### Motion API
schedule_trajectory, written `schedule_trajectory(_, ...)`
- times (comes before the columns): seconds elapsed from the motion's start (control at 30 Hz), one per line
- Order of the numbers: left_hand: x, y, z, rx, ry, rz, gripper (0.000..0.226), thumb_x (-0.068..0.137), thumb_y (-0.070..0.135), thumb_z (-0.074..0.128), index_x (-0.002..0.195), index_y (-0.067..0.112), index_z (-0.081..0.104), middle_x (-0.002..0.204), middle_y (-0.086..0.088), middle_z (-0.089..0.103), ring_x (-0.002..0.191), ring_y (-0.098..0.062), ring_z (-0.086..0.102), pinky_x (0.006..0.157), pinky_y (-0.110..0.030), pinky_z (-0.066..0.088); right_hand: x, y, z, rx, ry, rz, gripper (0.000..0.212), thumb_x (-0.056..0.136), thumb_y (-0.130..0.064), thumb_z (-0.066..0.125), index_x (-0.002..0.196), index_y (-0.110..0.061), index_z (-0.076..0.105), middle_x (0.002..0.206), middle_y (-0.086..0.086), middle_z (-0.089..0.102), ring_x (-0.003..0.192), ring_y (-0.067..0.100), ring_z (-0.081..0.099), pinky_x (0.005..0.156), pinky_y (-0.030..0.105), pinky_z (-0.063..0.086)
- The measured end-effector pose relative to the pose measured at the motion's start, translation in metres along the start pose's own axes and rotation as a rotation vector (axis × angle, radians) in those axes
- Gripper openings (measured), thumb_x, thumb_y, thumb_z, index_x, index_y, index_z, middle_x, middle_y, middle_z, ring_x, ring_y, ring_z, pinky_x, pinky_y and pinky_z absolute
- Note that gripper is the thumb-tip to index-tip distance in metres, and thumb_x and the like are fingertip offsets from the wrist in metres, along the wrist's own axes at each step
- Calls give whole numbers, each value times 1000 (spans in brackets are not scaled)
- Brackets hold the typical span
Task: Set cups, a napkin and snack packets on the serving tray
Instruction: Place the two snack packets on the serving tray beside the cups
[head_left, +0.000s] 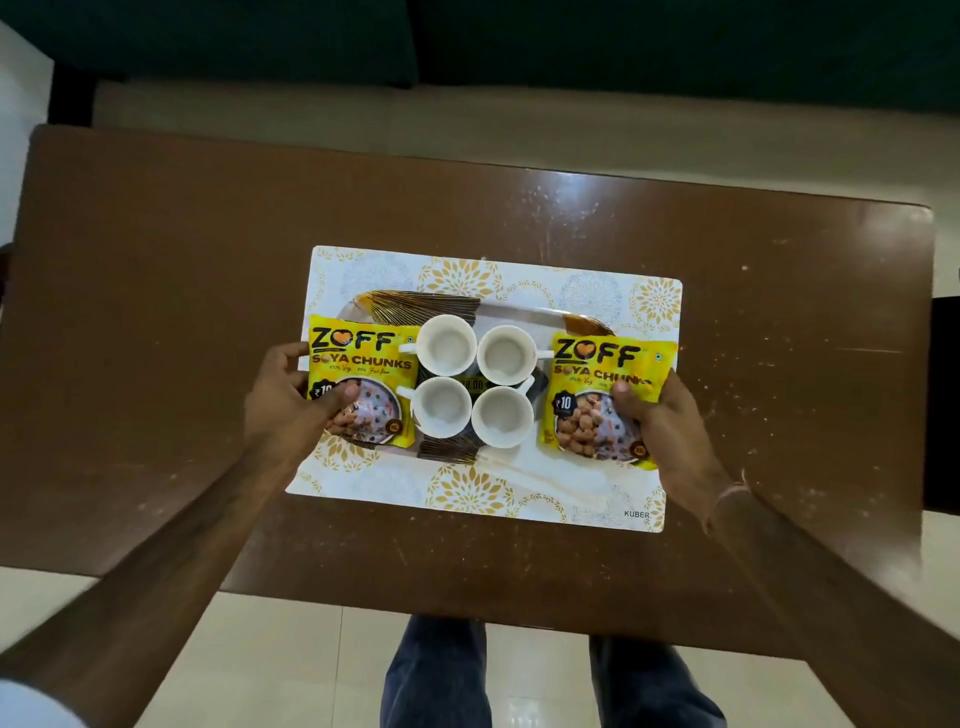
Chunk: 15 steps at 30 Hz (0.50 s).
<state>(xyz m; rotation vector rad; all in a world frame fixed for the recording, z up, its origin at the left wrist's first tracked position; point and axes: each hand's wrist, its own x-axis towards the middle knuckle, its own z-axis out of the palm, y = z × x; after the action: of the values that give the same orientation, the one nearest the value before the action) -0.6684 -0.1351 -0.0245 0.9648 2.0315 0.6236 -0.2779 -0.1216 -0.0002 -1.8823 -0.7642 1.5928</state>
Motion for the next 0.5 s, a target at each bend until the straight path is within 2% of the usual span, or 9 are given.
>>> schedule_trajectory(0.07,1,3,3,33,6,19,60,70,28,90,112,43,51,89,10,74,75,1,71,52,-12,49,-1,0,7,-115,-1,-29,29,97,-21,63,126,-26,61,114,-5,72,110,21,66,100,46,52)
schedule_trajectory(0.13,1,8,6,72,15,54,59,71,27,89,115,39,51,96,14,70,80,-1,69,52,-11,48,0,0,16,-258,50,-53,20,94,-28,67,114,-25,65,102,-5,74,100,21,69,91,42,55)
schedule_trajectory(0.2,4,10,7,107,27,96,61,71,25,88,120,33,52,109,7,64,92,-12,65,64,-25,54,1,1,25,-415,139,-112,20,92,-30,69,106,-17,68,100,6,72,97,28,67,81,36,54)
schedule_trajectory(0.23,6,10,7,112,23,100,63,71,23,88,122,31,52,116,2,62,98,-17,63,73,-34,56,1,2,29,-509,191,-137,26,90,-30,70,107,-11,69,106,12,67,101,32,62,80,32,48)
schedule_trajectory(0.3,9,10,8,66,-4,66,68,72,19,88,127,30,50,124,0,60,105,-20,62,82,-41,56,-1,2,35,-663,303,-109,40,88,-33,73,113,-4,64,121,21,52,112,39,48,81,31,35)
schedule_trajectory(0.33,9,10,9,40,-21,47,70,73,19,87,130,30,49,124,1,60,106,-19,62,83,-41,56,-3,2,37,-674,337,-66,46,87,-34,74,116,-2,60,123,23,48,115,41,44,81,33,33)
schedule_trajectory(0.43,8,10,10,48,-46,19,71,76,22,85,135,29,47,120,5,61,105,-18,61,82,-36,52,-3,2,38,-526,338,-38,50,85,-26,77,116,3,52,118,28,50,112,42,47,85,44,44)
schedule_trajectory(0.5,6,9,10,51,-53,-3,72,76,23,85,136,29,46,114,7,61,102,-17,61,76,-32,50,-1,0,34,-478,338,-49,49,84,-24,78,115,3,51,117,26,50,109,39,48,87,43,45)
